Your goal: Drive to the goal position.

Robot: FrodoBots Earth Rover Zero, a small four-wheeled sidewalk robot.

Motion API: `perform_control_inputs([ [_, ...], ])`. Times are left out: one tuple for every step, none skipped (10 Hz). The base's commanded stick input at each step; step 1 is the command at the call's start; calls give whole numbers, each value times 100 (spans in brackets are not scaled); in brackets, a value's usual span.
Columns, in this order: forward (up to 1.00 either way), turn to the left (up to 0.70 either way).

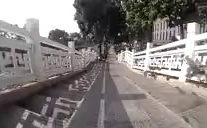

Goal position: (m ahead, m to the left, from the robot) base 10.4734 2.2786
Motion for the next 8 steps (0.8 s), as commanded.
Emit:
perform_control_inputs([
  [70, 0],
  [70, 0],
  [70, 0],
  [70, 0],
  [70, 0],
  [70, 0],
  [70, 0],
  [70, 0],
])
